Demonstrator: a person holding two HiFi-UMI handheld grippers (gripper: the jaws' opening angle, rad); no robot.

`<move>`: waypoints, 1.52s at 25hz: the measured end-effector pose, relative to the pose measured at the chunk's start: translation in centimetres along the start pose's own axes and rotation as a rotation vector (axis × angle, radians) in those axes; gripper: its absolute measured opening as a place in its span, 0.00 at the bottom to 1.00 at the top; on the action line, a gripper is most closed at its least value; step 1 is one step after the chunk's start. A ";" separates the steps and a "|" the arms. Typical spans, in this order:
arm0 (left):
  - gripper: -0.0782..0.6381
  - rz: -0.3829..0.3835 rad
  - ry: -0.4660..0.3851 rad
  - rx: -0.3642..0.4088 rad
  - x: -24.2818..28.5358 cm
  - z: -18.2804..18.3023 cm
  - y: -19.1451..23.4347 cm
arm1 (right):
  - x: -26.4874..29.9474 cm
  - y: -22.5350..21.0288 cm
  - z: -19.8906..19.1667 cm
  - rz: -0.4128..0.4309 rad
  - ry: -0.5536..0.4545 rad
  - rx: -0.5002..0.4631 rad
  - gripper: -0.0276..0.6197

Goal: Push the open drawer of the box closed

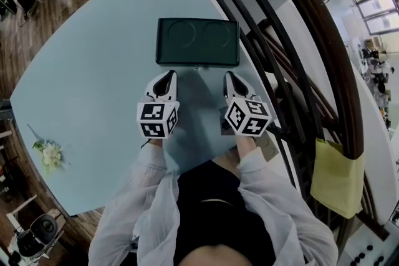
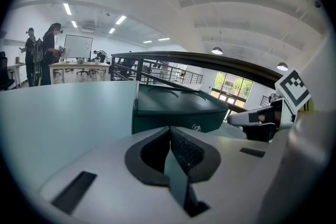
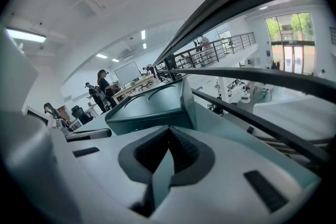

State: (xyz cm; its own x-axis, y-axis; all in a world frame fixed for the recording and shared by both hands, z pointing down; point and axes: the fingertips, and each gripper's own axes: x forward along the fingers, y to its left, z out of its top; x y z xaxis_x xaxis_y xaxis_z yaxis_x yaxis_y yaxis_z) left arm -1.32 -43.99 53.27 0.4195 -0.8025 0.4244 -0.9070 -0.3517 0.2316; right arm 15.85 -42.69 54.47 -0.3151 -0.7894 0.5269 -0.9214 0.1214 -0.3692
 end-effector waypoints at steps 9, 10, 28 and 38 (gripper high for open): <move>0.13 -0.016 -0.018 0.002 -3.8 -0.3 -1.4 | -4.0 1.1 -0.9 0.030 -0.037 -0.036 0.05; 0.13 -0.021 -0.021 0.004 -4.2 -0.3 -1.7 | -4.5 1.3 -1.1 0.040 -0.039 -0.044 0.05; 0.13 -0.139 -0.106 0.082 -13.2 0.6 -6.3 | -14.1 5.3 -2.2 0.095 -0.136 -0.197 0.05; 0.13 -0.225 -0.173 0.130 -17.5 1.4 -9.1 | -19.3 5.8 -1.9 0.100 -0.218 -0.254 0.05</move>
State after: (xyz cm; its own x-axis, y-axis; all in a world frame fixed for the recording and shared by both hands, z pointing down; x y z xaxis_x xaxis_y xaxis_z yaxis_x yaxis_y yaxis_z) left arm -0.47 -27.41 42.53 0.6078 -0.7638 0.2172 -0.7939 -0.5794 0.1844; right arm 16.15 -25.59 43.55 -0.3760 -0.8725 0.3119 -0.9242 0.3289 -0.1941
